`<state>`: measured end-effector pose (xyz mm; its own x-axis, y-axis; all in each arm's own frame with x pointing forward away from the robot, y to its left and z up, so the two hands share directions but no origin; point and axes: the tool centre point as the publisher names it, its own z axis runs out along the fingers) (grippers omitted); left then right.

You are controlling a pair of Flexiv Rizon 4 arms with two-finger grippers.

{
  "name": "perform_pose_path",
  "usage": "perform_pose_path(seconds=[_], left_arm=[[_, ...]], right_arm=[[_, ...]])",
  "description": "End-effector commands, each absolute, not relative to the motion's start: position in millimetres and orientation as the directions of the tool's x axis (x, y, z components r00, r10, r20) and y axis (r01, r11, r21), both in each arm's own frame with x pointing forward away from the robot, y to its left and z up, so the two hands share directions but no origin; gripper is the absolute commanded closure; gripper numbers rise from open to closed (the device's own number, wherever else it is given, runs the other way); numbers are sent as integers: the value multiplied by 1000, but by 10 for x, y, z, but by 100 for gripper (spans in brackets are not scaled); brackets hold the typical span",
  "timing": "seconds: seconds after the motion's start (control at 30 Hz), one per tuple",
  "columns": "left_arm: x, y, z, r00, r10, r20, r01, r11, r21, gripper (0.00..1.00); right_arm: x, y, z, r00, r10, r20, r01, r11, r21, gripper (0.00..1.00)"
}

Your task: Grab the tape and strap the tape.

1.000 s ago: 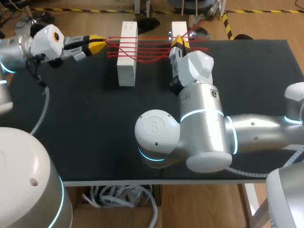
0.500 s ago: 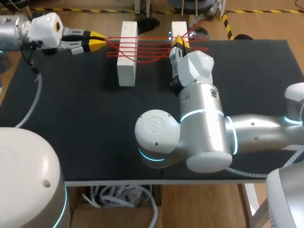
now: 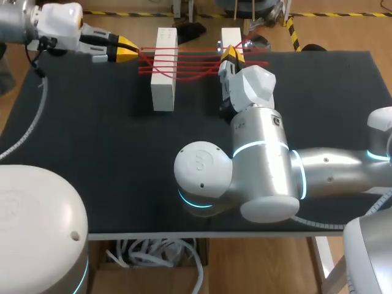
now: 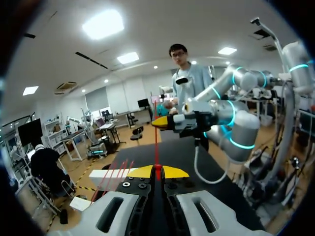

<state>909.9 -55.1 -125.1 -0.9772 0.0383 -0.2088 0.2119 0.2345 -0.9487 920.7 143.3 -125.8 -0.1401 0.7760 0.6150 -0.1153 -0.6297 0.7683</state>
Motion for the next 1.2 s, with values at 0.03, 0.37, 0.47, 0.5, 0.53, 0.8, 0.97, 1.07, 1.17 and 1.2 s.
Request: perform_pose_path(seconds=[0.03, 0.37, 0.47, 0.5, 0.53, 0.8, 0.97, 1.07, 1.17, 1.2], left_arm=[[9057, -596, -1179, -976, 83, -199, 212, 539, -815, 100], [9087, -649, -1174, -971, 120, -209, 235, 666, -708, 100], [9102, -653, -1177, -972, 113, -207, 226, 695, -682, 100], [9109, -655, -1174, -973, 116, -199, 221, 719, -659, 100], [9110, -660, -1187, -974, 122, -192, 219, 732, -646, 100], [9122, -678, -1217, -977, 127, -174, 210, 741, -637, 100], [9128, -690, -1224, -978, 139, -157, 208, 727, -655, 100], [9133, -702, -1222, -977, 160, -137, 211, 736, -644, 100], [9139, -720, -1215, -977, 167, -133, 213, 732, -647, 100], [9141, -722, -1211, -977, 168, -132, 213, 735, -644, 100]], right_arm=[[9212, 1401, -1240, -142, 776, 615, -109, -630, 769, 100], [9212, 1401, -1240, -142, 776, 615, -109, -630, 769, 100], [9212, 1401, -1240, -142, 776, 615, -109, -630, 769, 100], [9212, 1401, -1240, -142, 776, 615, -109, -630, 769, 100], [9212, 1401, -1240, -142, 776, 615, -109, -630, 769, 100], [9212, 1401, -1240, -142, 776, 615, -109, -630, 769, 100], [9212, 1401, -1240, -142, 776, 615, -109, -630, 769, 100], [9212, 1401, -1240, -142, 776, 615, -109, -630, 769, 100], [9212, 1401, -1240, -142, 776, 615, -109, -630, 769, 100], [9212, 1401, -1240, -142, 776, 615, -109, -630, 769, 100]])
